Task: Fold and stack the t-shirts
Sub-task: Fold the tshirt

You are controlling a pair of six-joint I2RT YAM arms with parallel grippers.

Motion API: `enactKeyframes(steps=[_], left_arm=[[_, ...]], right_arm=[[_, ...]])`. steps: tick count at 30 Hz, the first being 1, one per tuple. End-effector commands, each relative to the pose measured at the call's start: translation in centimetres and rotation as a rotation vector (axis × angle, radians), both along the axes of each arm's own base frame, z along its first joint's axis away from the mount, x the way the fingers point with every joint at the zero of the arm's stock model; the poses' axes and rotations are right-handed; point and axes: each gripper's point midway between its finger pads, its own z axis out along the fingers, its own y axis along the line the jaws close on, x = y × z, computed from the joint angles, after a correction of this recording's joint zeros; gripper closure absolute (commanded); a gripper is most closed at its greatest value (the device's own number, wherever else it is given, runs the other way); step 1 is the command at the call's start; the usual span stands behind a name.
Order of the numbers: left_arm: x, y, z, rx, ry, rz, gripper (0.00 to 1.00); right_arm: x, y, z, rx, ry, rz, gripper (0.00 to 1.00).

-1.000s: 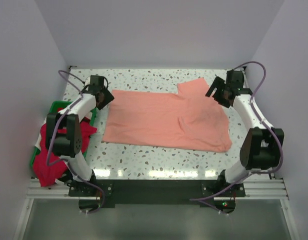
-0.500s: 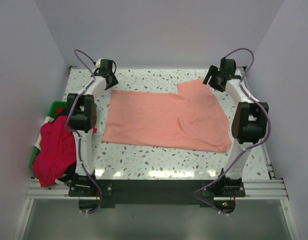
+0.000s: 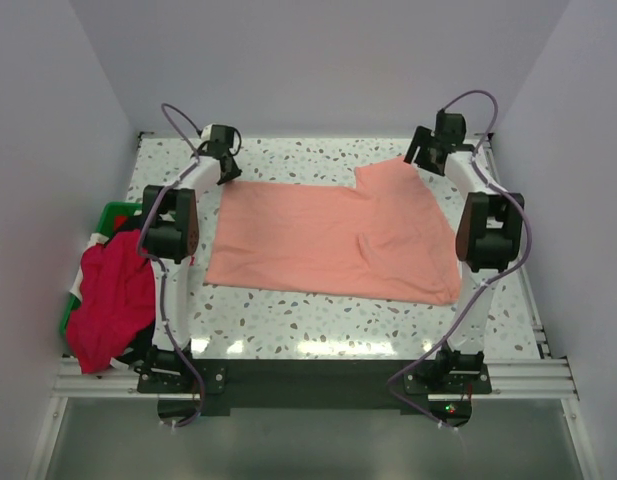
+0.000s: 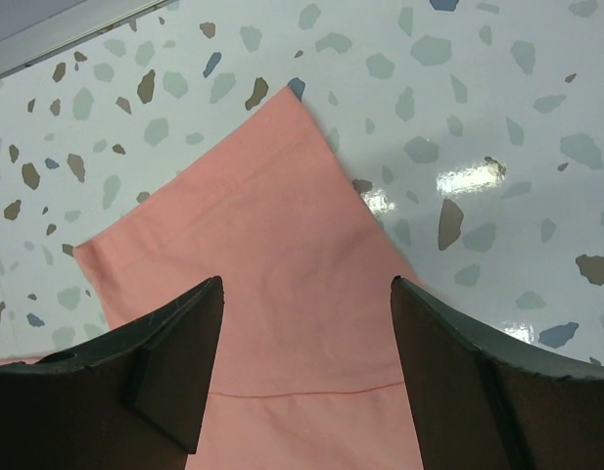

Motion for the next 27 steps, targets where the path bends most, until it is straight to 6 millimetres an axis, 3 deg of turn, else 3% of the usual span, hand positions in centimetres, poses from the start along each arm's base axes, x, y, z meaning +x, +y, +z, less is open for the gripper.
enactKeyframes(steps=[1, 3, 4, 5, 6, 8, 12, 20, 21, 27], left_arm=[[0.0, 0.2, -0.2, 0.026, -0.008, 0.004, 0.71], [-0.3, 0.3, -0.1, 0.034, -0.006, 0.006, 0.76], [-0.3, 0.3, -0.2, 0.035, -0.005, 0.007, 0.81], [-0.5, 0.4, -0.2, 0.039, -0.003, 0.007, 0.83], [-0.5, 0.5, -0.1, 0.047, -0.005, 0.009, 0.88], [-0.6, 0.7, -0.1, 0.054, -0.003, 0.011, 0.92], [-0.6, 0.7, 0.5, 0.057, -0.018, 0.003, 1.0], [-0.5, 0.5, 0.7, 0.05, -0.036, -0.009, 1.0], [-0.6, 0.4, 0.6, 0.043, -0.036, -0.013, 1.0], [-0.3, 0.0, 0.7, 0.022, -0.055, -0.016, 1.0]], right_arm=[[2.0, -0.4, 1.9, -0.044, -0.065, 0.013, 0.28], [2.3, -0.4, 0.7, -0.051, -0.043, 0.024, 0.28], [2.8, -0.4, 1.1, -0.062, -0.055, 0.03, 0.28], [2.9, -0.5, 0.0, -0.068, -0.035, 0.033, 0.28], [3.4, -0.5, 0.4, -0.073, -0.048, 0.038, 0.28], [3.7, -0.6, -0.9, -0.089, -0.024, 0.047, 0.27], [4.8, -1.0, -1.7, -0.12, -0.022, 0.056, 0.27], [5.8, -1.4, -4.1, -0.168, 0.019, 0.05, 0.29], [5.8, 0.4, -4.3, -0.177, 0.022, 0.075, 0.29], [4.5, 1.4, -6.3, -0.267, 0.096, 0.065, 0.35]])
